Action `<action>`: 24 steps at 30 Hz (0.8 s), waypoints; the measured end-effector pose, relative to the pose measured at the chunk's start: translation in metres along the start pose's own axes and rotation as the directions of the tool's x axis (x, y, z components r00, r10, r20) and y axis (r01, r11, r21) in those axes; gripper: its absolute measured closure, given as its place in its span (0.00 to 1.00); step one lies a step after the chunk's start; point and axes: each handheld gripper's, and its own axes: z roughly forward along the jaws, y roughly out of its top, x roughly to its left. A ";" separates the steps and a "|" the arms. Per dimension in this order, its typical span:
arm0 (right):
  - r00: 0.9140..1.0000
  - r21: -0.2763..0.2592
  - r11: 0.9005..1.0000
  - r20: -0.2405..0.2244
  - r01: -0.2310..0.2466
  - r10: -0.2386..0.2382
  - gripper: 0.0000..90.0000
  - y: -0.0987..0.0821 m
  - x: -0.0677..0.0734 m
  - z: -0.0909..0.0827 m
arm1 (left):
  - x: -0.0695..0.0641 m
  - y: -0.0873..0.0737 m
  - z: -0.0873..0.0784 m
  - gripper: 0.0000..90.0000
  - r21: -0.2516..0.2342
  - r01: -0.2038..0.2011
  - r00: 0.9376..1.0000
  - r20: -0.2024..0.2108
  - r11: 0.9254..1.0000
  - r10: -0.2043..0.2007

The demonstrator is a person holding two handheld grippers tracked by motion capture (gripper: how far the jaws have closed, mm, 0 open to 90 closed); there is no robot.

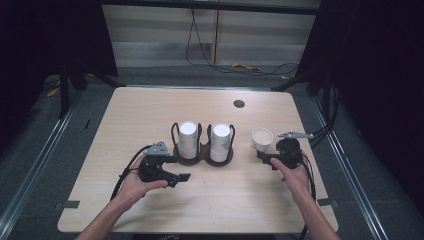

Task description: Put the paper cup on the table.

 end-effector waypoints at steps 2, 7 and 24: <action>1.000 -0.012 1.000 -0.008 -0.006 0.006 0.19 -0.007 0.003 -0.006 | 0.001 -0.002 -0.001 0.19 -0.001 0.008 1.000 -0.010 1.000 -0.008; 1.000 -0.051 0.999 -0.006 0.010 -0.010 0.20 -0.025 0.017 -0.018 | 0.000 -0.008 -0.005 0.19 0.011 0.017 1.000 -0.019 1.000 -0.017; 0.996 -0.083 0.995 -0.069 0.053 -0.059 0.19 -0.067 0.062 -0.030 | -0.007 -0.033 -0.022 0.24 -0.021 0.049 0.995 -0.083 0.999 -0.051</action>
